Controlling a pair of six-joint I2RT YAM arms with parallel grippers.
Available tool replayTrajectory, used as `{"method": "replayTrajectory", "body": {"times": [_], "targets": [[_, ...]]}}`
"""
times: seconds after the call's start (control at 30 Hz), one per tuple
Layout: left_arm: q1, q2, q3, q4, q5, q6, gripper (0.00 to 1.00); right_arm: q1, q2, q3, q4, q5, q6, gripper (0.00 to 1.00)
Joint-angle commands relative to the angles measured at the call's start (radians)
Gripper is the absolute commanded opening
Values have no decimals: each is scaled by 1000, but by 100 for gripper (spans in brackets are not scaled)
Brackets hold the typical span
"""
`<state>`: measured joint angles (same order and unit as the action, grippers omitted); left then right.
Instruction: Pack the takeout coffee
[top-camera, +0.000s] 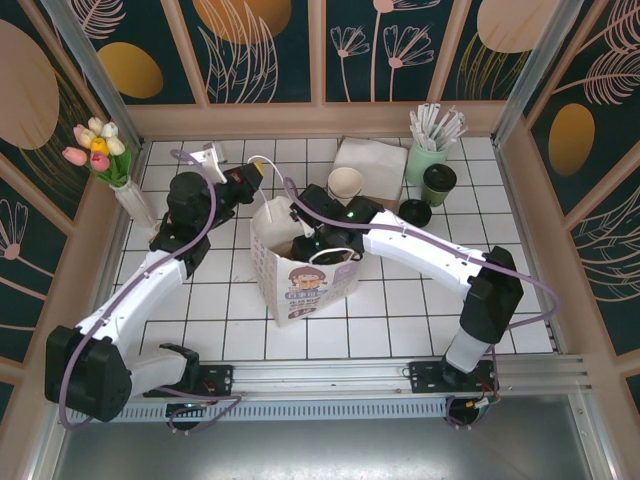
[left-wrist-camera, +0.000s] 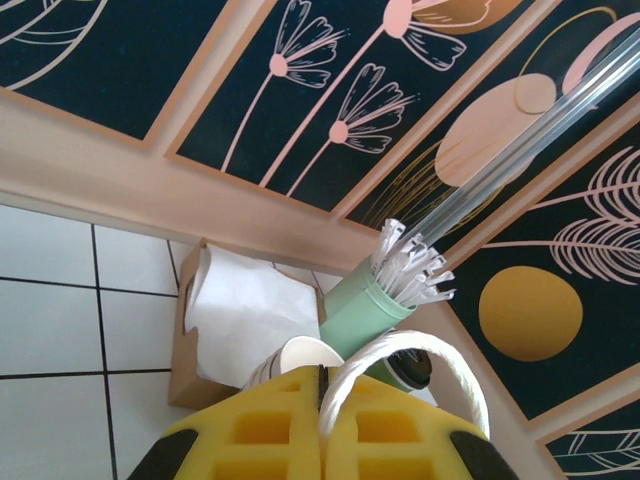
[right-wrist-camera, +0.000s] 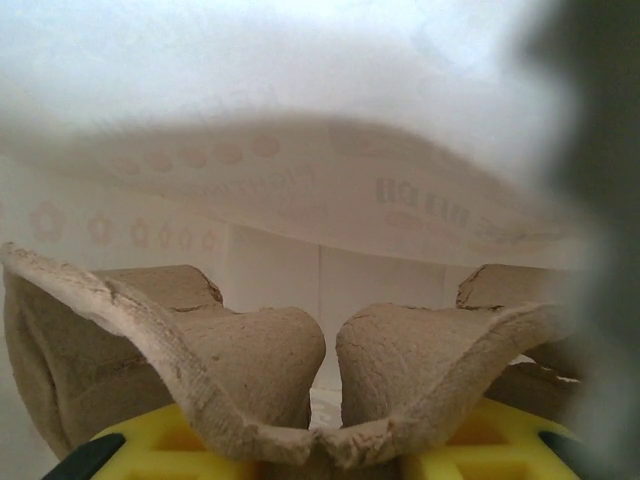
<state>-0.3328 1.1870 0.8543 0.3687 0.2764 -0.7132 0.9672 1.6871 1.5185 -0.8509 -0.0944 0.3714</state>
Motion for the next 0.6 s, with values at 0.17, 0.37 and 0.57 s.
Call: {"method": "replayTrajectory", "body": {"times": [0.17, 0.37, 0.57], "targets": [[5, -13, 4, 24, -61, -46, 0, 22, -47, 27, -38, 63, -68, 32], [4, 26, -22, 14, 3, -106, 0, 35, -53, 23, 26, 88, -95, 32], [5, 21, -32, -25, 15, -100, 0, 42, -57, 52, 74, 125, -129, 32]]}}
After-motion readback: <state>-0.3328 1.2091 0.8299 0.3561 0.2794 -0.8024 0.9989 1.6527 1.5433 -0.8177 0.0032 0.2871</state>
